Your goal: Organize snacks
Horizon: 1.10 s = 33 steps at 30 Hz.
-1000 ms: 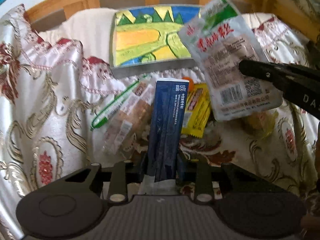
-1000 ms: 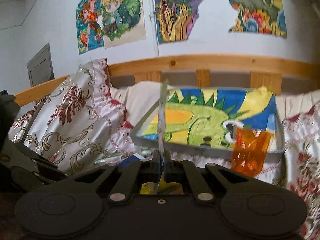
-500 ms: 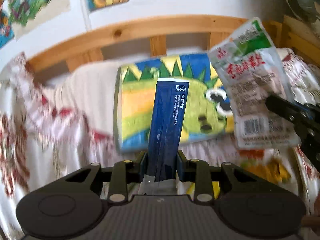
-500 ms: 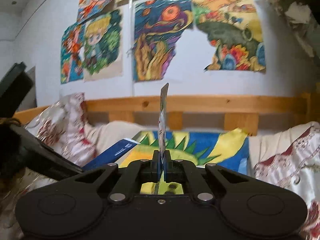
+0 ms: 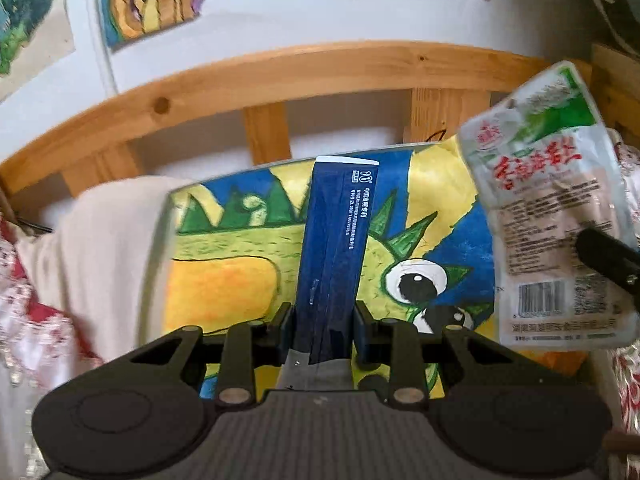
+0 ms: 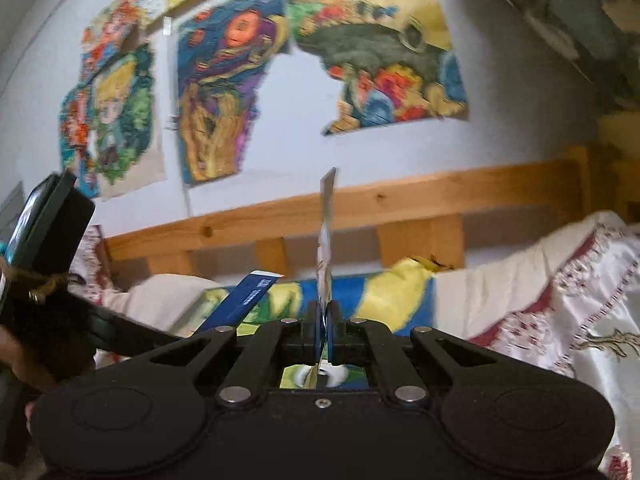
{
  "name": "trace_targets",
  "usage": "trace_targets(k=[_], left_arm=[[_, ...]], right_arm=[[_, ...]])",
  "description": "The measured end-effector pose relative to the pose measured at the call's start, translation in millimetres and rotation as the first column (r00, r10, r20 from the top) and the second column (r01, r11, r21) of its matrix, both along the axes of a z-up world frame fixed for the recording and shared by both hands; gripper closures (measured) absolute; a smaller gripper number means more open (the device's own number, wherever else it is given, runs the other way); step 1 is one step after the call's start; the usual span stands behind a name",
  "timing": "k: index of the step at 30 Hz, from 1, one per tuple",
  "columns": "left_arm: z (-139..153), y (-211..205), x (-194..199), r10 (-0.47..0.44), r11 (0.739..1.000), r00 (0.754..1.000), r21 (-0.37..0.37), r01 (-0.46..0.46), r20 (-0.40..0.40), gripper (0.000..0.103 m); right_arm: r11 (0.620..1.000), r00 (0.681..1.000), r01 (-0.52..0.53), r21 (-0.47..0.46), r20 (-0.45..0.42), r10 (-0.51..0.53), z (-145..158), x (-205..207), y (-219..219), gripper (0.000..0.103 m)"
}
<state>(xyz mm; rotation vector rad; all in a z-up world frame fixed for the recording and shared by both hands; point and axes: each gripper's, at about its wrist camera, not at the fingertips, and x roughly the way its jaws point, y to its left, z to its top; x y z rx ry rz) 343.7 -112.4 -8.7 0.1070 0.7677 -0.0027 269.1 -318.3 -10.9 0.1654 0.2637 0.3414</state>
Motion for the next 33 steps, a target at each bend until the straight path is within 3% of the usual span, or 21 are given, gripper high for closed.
trace_targets(k=[12,21,23,27,29,33], left_arm=[[-43,-24,21,-0.013,1.0,0.998,-0.011,0.012,-0.053,0.069],[-47,-25,22,-0.013,1.0,0.998,-0.019,0.012,-0.054,0.066],[-46,-24,20,-0.004,1.0,0.999,-0.02,0.003,-0.05,0.061],[-44,-25,16,0.006,1.0,0.999,-0.009,-0.006,-0.05,0.044],[-42,-24,12,0.016,1.0,0.999,-0.001,-0.016,-0.038,0.035],[-33,-16,-1,0.063,0.998,0.998,-0.01,-0.063,0.004,0.018]], right_arm=[[0.996,0.987,0.034,0.087,-0.159,-0.02,-31,27,-29,0.101],[0.999,0.981,0.049,0.004,-0.189,-0.048,-38,30,-22,0.095],[0.998,0.98,0.056,-0.026,-0.192,-0.06,-38,31,-20,0.084],[0.993,0.978,0.074,-0.09,-0.187,-0.09,-39,31,-16,0.074],[0.99,0.978,0.082,-0.117,-0.181,-0.103,-38,31,-14,0.056],[0.982,0.981,0.099,-0.158,-0.152,-0.123,-35,29,-12,0.04]])
